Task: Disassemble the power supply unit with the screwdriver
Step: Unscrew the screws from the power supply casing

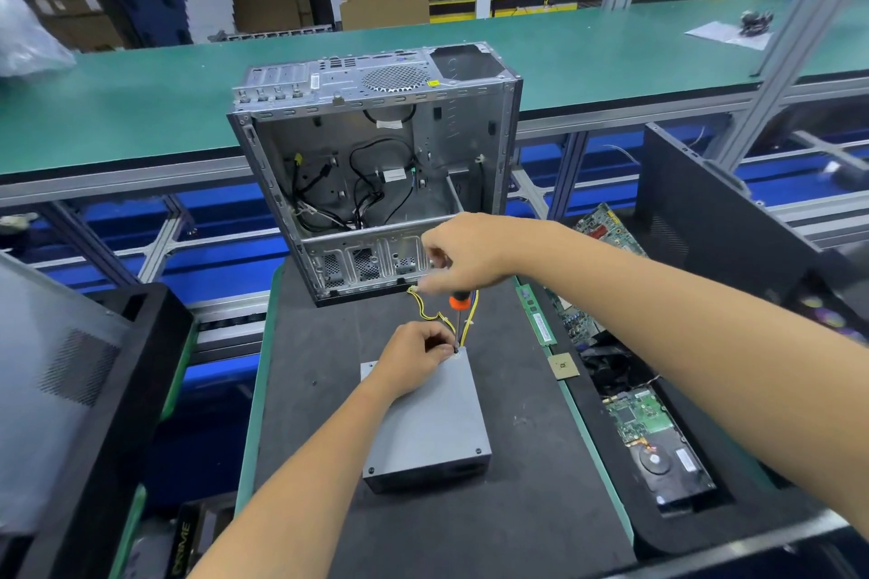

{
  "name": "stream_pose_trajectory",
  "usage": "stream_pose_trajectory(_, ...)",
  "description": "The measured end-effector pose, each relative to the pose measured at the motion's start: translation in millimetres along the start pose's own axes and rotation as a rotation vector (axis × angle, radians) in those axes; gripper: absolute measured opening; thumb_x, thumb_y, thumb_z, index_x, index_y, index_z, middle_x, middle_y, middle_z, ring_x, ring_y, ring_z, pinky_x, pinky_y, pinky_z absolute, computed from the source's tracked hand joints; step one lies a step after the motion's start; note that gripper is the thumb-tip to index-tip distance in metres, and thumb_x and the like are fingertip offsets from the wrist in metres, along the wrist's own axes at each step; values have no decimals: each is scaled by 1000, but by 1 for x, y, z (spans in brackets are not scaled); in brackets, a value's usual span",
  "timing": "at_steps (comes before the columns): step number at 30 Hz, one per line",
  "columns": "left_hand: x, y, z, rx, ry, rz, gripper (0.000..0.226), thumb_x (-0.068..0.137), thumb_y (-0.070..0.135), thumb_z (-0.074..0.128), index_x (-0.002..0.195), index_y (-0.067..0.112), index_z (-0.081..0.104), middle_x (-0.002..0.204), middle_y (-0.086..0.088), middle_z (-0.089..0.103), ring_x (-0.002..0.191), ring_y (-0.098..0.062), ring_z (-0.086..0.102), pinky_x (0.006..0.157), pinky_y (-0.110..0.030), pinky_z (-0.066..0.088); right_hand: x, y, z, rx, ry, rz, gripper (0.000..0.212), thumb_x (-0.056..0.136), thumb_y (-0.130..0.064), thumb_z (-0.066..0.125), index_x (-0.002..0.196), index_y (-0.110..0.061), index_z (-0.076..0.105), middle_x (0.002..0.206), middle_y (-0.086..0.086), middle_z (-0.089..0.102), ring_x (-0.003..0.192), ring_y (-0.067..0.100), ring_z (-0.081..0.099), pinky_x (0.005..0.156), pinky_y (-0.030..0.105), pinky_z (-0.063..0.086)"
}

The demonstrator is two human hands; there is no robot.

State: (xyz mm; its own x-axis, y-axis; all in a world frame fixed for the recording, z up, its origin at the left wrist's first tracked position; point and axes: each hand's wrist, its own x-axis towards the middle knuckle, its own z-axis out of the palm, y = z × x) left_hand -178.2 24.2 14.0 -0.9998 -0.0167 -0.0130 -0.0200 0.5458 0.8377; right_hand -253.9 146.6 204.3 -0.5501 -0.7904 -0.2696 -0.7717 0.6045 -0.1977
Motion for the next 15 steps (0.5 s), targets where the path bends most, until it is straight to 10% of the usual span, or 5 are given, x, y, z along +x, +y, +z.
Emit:
stream_pose_trajectory(4, 0, 0, 0, 13, 5, -12, 16, 84, 2, 64, 75, 15, 69, 79, 8, 68, 71, 1, 56, 69, -7, 40, 2, 2, 1, -285, 28, 57, 31, 102, -28, 35, 82, -11, 53, 77, 6, 57, 58, 18, 49, 56, 32, 43)
stream_pose_trajectory(8, 0, 1, 0, 15, 7, -11, 20, 84, 1, 63, 73, 17, 67, 76, 10, 66, 67, 4, 53, 67, -7, 39, -3, 9, -2, -95, 10, -71, 8, 93, -21, 54, 92, -15, 50, 80, -3, 55, 67, 19, 56, 55, 30, 43)
stream_pose_trajectory(11, 0, 2, 1, 24, 11, -2, 21, 84, 0, 63, 72, 17, 65, 74, 9, 65, 65, 5, 51, 65, -6, 37, -8, 7, -6, 108, -52, -148, 32, 73, 8, 57, 97, -12, 53, 96, 3, 58, 89, 30, 57, 67, 47, 53)
stream_pose_trajectory(15, 0, 2, 0, 27, 11, -3, 17, 84, 1, 63, 73, 13, 67, 73, 11, 64, 65, 7, 51, 65, -5, 36, -6, -2, -5, -45, -22, -94, 24, 87, -24, 64, 105, -13, 52, 79, -1, 49, 72, 19, 49, 62, 37, 42)
